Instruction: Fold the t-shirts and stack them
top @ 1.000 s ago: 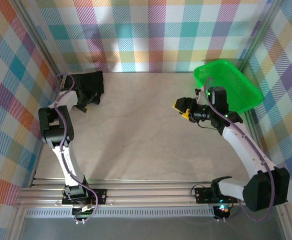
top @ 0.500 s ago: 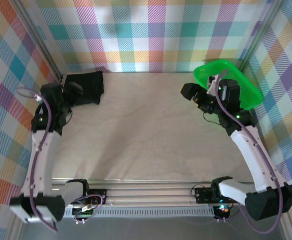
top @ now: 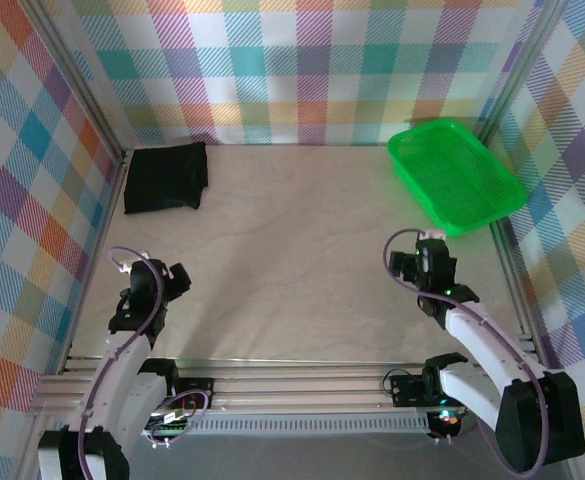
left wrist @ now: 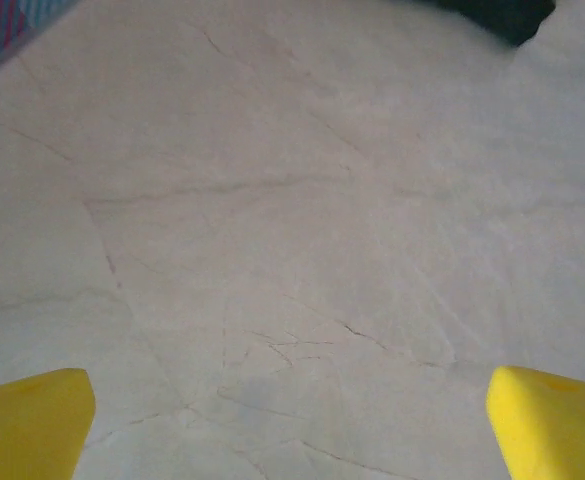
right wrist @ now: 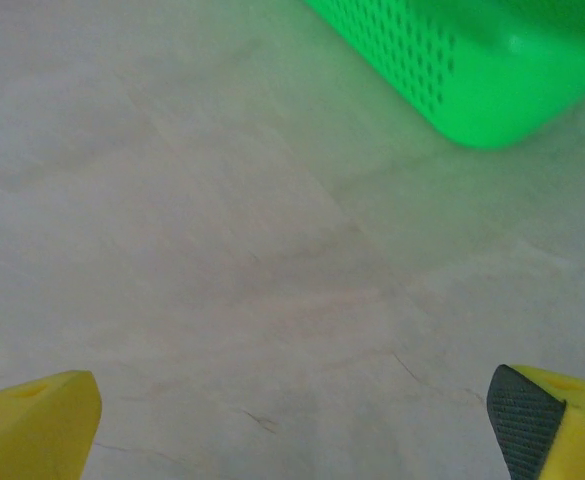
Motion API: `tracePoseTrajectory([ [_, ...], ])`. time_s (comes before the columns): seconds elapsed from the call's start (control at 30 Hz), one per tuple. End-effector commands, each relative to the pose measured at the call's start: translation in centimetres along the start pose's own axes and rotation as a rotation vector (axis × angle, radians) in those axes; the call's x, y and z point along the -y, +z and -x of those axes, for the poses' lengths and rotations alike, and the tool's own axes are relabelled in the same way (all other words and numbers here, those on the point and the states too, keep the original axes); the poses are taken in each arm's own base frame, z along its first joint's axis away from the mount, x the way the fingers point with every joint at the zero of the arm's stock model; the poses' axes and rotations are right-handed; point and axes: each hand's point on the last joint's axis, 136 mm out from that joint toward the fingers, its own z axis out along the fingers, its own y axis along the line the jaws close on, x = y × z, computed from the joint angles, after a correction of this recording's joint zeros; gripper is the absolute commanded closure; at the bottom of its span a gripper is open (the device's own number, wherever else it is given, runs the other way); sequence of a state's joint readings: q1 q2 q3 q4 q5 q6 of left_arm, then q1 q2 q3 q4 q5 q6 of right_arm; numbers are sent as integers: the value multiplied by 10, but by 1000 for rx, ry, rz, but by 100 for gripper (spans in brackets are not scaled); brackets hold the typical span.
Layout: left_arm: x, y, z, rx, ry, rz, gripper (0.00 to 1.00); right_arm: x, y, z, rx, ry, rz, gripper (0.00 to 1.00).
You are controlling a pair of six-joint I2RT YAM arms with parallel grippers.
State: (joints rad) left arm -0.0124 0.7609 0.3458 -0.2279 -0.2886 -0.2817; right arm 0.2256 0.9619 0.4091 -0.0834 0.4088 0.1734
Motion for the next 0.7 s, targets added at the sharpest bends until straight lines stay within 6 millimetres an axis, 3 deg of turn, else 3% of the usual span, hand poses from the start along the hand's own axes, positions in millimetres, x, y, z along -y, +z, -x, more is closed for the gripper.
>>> tracePoseTrajectory([
  [0.0, 23, 13, 32, 157, 15, -86, 0, 12, 13, 13, 107, -19, -52, 0],
  [0.1, 31, 36, 30, 112, 37, -81, 0, 5, 23, 25, 144, -27, -9, 0],
  [0.2, 49, 54, 41, 125, 47, -134, 0, 8, 38, 35, 142, -1, 1, 0],
  [0.37, 77, 82, 64, 193, 93, -208, 0, -4, 56, 64, 249, 17, 100, 0],
  [0.47, 77, 91, 68, 244, 101, -224, 0, -9, 64, 76, 296, 19, 144, 0],
  [0.67, 77, 78, 56, 351, 119, -264, 0, -12, 76, 64, 335, 24, 195, 0],
])
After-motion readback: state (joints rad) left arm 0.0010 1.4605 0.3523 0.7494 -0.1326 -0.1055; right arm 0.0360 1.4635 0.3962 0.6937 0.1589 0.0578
